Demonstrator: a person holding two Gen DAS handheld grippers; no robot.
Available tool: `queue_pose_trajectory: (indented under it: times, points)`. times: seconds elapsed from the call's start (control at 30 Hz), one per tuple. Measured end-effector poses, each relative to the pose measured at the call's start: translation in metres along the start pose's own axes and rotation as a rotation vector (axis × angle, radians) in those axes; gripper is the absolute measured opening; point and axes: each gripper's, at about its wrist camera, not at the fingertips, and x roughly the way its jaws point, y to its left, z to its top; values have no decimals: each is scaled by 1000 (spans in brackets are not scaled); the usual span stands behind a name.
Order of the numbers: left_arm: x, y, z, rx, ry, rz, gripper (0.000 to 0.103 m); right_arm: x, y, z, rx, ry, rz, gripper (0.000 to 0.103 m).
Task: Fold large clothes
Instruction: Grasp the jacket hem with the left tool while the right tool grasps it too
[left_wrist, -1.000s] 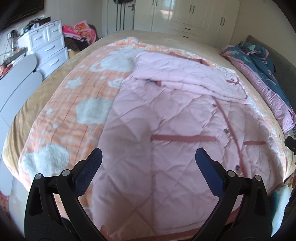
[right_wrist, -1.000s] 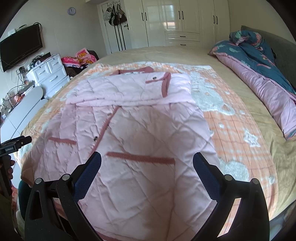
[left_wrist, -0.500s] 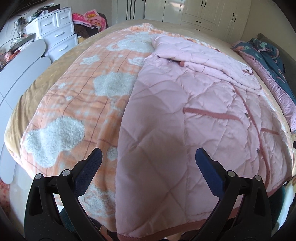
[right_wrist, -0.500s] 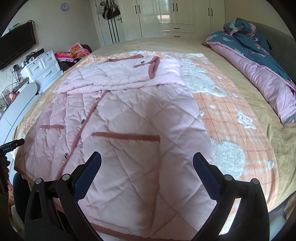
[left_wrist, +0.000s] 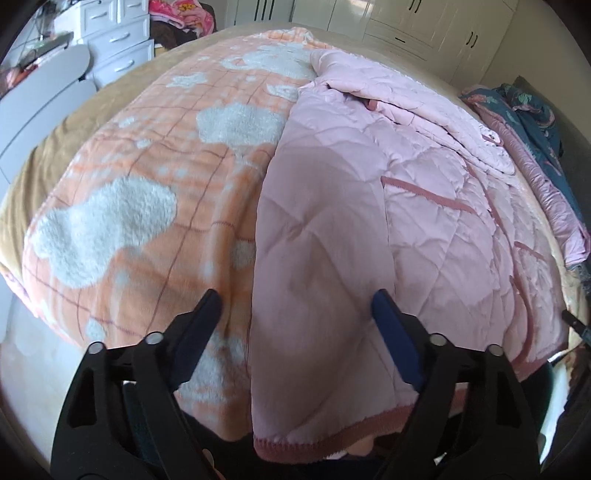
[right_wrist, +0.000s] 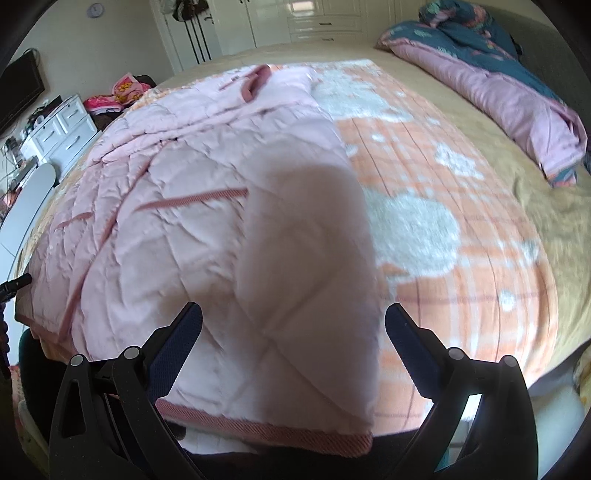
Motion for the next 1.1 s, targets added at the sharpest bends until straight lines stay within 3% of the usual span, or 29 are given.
queue_pose_trajectory:
  times: [0.03, 0.1, 0.13, 0.4, 0.53, 0.73, 0.87, 0.97, 1.03, 1.1]
  points:
    - [-1, 0, -2, 1, 2, -6, 67, 0, -2, -3, 6, 9, 6, 99]
    - [-3, 1, -5, -7, 17, -43, 51, 2, -6, -11, 11, 32, 24, 99]
    - [-2, 2, -8, -22, 34, -75, 50, 3, -7, -15, 15, 43, 34, 99]
    - [-5, -6, -28, 4, 83, -102, 50, 1, -10, -36, 38, 75, 134, 99]
    - [-2, -9, -33, 17, 94, -100, 56, 4, -7, -45, 46, 83, 177, 99]
    - [6, -13, -30, 17, 98, -97, 65, -12, -5, -42, 95, 19, 306, 79]
    - [7, -14, -28, 10, 92, -91, 64, -19, 8, -33, 62, -24, 350, 79]
    - [3, -14, -26, 11, 79, -83, 54, -7, 15, -29, 40, -4, 329, 80]
    - [-4, -14, -26, 15, 59, -93, 32, 2, 12, -30, 57, 13, 326, 79]
    - [-10, -17, -24, 23, 44, -95, 20, 7, 10, -31, 75, 20, 333, 74]
